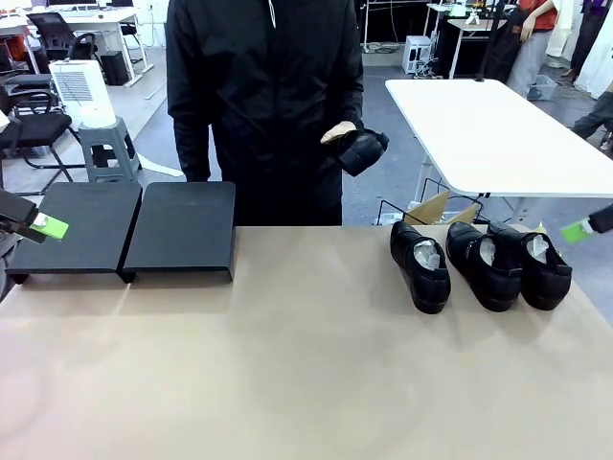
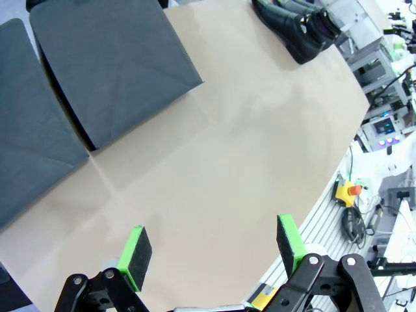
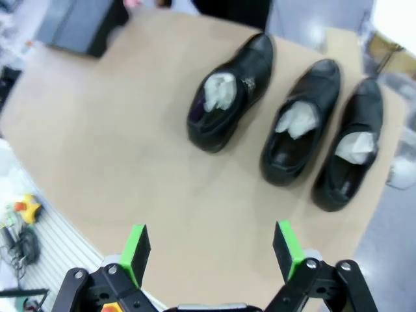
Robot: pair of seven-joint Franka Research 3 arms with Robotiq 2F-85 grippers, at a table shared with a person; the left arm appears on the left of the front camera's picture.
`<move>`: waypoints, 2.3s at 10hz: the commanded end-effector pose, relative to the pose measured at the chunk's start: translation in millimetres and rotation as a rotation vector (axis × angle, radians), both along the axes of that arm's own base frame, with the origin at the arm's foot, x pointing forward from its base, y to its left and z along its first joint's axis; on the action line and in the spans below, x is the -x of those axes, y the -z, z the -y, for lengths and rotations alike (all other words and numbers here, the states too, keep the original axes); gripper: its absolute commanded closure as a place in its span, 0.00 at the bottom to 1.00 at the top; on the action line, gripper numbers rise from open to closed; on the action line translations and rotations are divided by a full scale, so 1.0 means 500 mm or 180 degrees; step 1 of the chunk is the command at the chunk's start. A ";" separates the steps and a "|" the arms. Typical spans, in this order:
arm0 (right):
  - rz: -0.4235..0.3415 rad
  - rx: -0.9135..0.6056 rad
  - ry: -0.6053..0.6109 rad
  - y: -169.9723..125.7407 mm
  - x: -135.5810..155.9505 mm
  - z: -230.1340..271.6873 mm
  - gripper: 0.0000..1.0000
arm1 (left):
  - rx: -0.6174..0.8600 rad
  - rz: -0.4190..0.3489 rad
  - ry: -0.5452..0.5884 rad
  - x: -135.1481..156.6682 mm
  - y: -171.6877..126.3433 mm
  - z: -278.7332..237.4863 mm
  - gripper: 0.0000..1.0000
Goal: Organize the shoes by placing them on the stand.
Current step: Pick up one Shoe and place it in the middle of the table.
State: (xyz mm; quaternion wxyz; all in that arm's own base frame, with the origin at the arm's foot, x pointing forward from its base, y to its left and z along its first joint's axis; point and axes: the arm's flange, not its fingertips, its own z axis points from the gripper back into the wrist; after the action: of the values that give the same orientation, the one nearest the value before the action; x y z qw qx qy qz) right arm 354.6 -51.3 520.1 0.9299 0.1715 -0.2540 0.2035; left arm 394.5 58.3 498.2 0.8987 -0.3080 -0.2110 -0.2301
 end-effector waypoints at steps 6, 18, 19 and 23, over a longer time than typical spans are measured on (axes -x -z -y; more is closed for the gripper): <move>-0.0201 0.0545 0.0442 0.009 -0.064 -0.025 0.00 | 0.0056 0.0055 0.0052 -0.002 0.001 -0.002 0.00; -0.1209 0.0942 0.1038 0.183 -0.363 -0.093 0.00 | 0.0056 0.0055 0.0052 -0.002 0.001 -0.002 0.00; -0.1215 0.0922 0.1118 0.195 -0.370 -0.083 0.00 | 0.0056 0.0055 0.0052 -0.002 0.001 -0.002 0.00; -0.1283 0.0817 0.1245 0.222 -0.394 -0.045 0.00 | 0.0056 0.0055 0.0052 -0.002 0.001 -0.002 0.00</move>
State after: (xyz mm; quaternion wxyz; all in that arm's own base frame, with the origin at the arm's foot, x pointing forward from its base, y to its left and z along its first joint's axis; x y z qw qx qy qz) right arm 542.6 -31.9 406.5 0.9966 0.0477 -0.0638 0.0215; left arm 394.7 58.7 497.8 0.8985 -0.3074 -0.2110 -0.2318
